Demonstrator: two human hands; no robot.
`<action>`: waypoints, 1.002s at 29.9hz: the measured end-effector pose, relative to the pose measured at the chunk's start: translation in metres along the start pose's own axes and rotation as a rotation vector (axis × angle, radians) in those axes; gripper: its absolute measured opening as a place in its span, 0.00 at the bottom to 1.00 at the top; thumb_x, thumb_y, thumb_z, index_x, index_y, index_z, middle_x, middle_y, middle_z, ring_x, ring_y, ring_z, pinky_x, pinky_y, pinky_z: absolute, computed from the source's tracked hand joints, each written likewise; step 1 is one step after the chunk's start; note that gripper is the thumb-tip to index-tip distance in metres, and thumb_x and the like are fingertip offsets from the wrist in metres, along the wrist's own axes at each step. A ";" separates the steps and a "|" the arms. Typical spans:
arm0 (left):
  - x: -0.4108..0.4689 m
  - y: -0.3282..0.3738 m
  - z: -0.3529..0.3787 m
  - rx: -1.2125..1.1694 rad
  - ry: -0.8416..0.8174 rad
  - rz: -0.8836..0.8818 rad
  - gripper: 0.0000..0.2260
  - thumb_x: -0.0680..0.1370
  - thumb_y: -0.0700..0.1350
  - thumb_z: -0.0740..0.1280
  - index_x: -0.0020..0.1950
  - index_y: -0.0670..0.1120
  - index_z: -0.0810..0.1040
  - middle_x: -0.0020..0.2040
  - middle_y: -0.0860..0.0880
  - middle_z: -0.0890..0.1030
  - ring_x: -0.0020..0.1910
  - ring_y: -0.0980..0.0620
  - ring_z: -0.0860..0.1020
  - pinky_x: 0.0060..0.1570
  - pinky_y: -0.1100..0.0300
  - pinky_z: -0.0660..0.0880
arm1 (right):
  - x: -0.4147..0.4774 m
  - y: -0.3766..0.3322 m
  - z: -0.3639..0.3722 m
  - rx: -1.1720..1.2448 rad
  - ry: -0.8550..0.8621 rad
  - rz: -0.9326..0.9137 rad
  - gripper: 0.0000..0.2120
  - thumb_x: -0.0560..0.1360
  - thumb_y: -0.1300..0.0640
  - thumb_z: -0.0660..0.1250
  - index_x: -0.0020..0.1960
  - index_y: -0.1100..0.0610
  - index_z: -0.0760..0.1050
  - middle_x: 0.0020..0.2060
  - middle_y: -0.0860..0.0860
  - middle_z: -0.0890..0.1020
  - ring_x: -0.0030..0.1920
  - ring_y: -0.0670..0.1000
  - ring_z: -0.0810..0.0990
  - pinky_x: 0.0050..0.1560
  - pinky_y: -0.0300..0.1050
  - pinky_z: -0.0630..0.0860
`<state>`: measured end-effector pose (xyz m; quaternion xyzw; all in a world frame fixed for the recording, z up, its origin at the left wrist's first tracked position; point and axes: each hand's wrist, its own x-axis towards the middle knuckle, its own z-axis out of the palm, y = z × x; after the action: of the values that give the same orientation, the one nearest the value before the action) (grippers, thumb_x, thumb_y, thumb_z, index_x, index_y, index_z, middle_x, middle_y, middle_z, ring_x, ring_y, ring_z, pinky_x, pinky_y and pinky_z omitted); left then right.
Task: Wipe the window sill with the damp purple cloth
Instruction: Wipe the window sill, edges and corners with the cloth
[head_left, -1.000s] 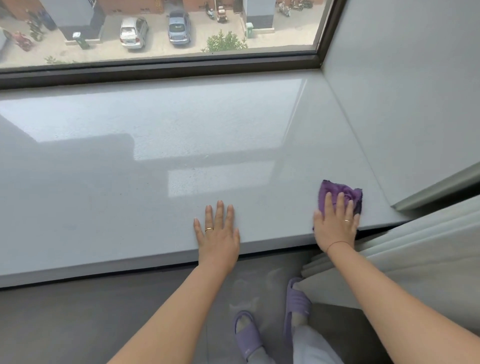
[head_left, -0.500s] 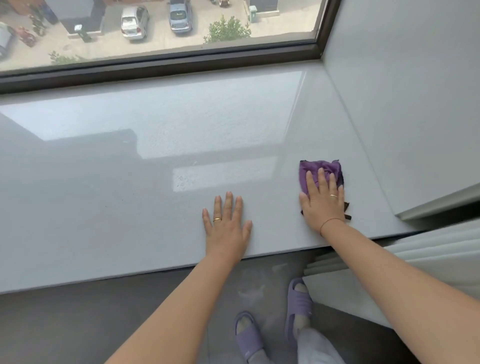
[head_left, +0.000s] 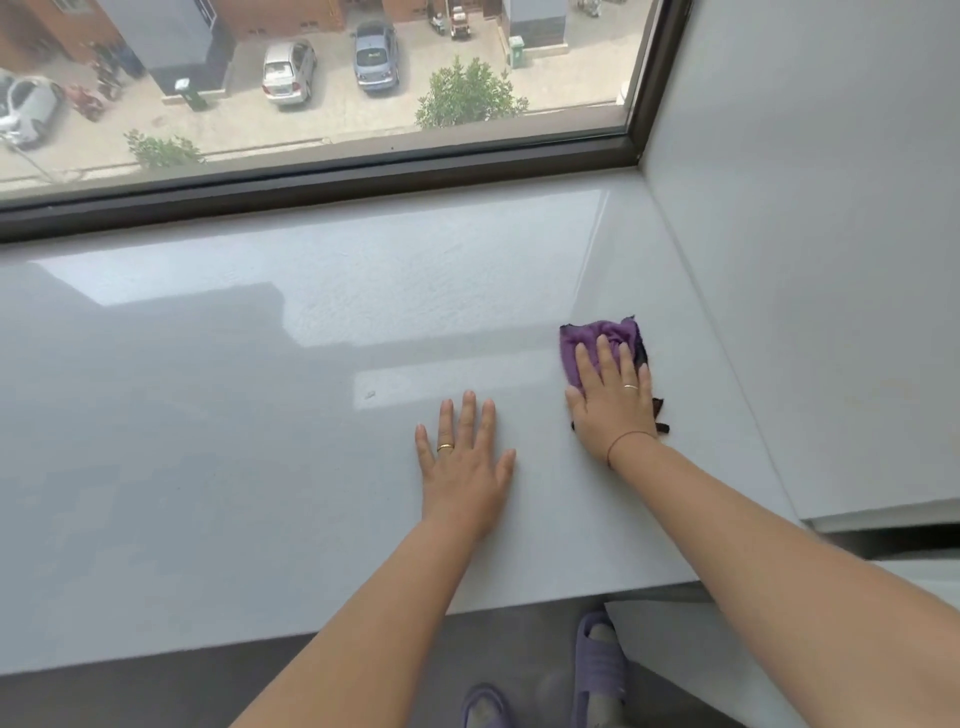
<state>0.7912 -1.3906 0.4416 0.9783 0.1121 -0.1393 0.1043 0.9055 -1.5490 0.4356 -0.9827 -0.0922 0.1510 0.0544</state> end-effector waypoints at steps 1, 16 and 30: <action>0.003 0.002 0.000 -0.003 -0.003 -0.009 0.28 0.81 0.58 0.45 0.76 0.52 0.35 0.77 0.52 0.34 0.75 0.48 0.33 0.71 0.44 0.33 | -0.001 -0.009 0.002 0.000 0.001 -0.028 0.28 0.81 0.45 0.45 0.77 0.48 0.39 0.77 0.50 0.38 0.76 0.54 0.37 0.74 0.54 0.34; 0.048 0.014 -0.011 -0.005 0.096 -0.110 0.28 0.81 0.58 0.45 0.76 0.52 0.36 0.77 0.51 0.35 0.76 0.48 0.35 0.73 0.47 0.35 | 0.054 -0.006 -0.017 0.014 0.004 -0.054 0.27 0.81 0.45 0.45 0.77 0.47 0.40 0.77 0.49 0.38 0.76 0.54 0.36 0.73 0.54 0.34; 0.086 0.012 -0.011 -0.021 0.123 -0.133 0.28 0.80 0.60 0.42 0.72 0.53 0.29 0.76 0.52 0.33 0.75 0.48 0.34 0.72 0.47 0.33 | 0.128 0.013 -0.044 -0.022 -0.017 -0.062 0.27 0.81 0.45 0.44 0.77 0.48 0.40 0.77 0.49 0.39 0.77 0.53 0.37 0.74 0.53 0.35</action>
<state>0.8773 -1.3827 0.4284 0.9743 0.1845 -0.0842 0.0979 1.0414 -1.5397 0.4388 -0.9786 -0.1249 0.1565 0.0474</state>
